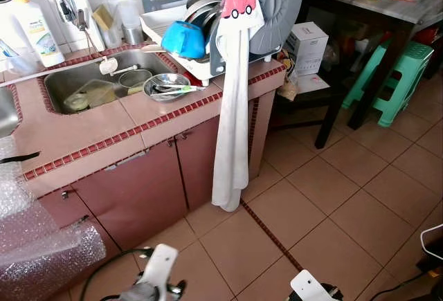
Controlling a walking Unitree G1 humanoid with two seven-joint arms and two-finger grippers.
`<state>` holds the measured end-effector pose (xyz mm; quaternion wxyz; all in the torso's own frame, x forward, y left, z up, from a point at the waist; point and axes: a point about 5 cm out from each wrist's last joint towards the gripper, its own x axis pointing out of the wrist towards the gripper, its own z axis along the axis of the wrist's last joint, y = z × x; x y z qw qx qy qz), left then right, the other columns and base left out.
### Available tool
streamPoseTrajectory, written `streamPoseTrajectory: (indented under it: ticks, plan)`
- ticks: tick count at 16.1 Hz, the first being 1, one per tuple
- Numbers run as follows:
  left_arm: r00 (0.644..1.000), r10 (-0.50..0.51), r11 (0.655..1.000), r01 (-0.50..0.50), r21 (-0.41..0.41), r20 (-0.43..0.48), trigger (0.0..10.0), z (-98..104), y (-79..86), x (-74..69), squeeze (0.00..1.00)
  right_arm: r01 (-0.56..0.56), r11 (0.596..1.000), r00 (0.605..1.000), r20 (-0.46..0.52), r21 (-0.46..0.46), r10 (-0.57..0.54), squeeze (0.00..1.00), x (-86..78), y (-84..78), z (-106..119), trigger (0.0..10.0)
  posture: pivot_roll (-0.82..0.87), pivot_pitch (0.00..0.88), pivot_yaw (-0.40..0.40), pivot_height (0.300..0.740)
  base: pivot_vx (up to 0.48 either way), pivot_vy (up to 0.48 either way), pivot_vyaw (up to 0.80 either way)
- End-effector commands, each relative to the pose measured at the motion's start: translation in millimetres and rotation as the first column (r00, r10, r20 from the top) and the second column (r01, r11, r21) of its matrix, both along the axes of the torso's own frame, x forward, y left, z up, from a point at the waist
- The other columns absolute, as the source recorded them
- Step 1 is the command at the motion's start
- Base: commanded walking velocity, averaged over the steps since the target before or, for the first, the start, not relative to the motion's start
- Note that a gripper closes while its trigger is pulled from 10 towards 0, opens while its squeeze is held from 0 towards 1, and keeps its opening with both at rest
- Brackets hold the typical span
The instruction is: Kitchen organization
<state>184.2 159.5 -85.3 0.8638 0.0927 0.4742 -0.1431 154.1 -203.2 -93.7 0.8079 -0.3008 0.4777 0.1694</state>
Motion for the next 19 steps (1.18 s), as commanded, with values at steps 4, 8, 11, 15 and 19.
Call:
streamPoseTrajectory:
  ticks: [4,8,11,15,19]
  plan:
    - [1.000,-0.004,1.000,0.004,-0.006,-0.007,10.0,-1,0.6,-2.1,0.00,-0.006,1.000,0.999,-0.035,-0.012,0.005,0.00,-9.3,0.5,-4,10.0,-0.01,0.000,0.053,0.740,0.000,0.000,0.00]
    - [1.000,-0.004,1.000,0.004,-0.006,-0.007,10.0,-1,0.6,-2.1,0.00,-0.006,1.000,0.999,-0.035,-0.012,0.005,0.00,-9.3,0.5,-4,10.0,-0.01,0.000,0.053,0.740,0.000,0.000,0.00]
    - [1.000,-0.004,1.000,0.004,-0.006,-0.007,10.0,-1,0.6,-2.1,0.00,-0.006,1.000,0.999,-0.035,-0.012,0.005,0.00,-9.3,0.5,-4,10.0,-0.01,0.000,0.053,0.740,0.000,0.000,0.00]
    - [1.000,-0.004,1.000,0.004,-0.006,-0.007,10.0,-1,0.6,-2.1,0.00,-0.006,1.000,0.999,-0.035,-0.012,0.005,0.00,-9.3,0.5,-4,10.0,-0.01,0.000,0.053,0.740,0.000,0.000,0.00]
    - [0.998,-0.002,0.999,0.004,0.035,-0.056,10.0,-8,8.1,-18.8,0.00,0.005,1.000,1.000,-0.017,0.007,-0.005,0.00,-5.6,3.8,-3,10.0,-0.02,0.000,0.063,0.740,0.000,0.000,0.00]
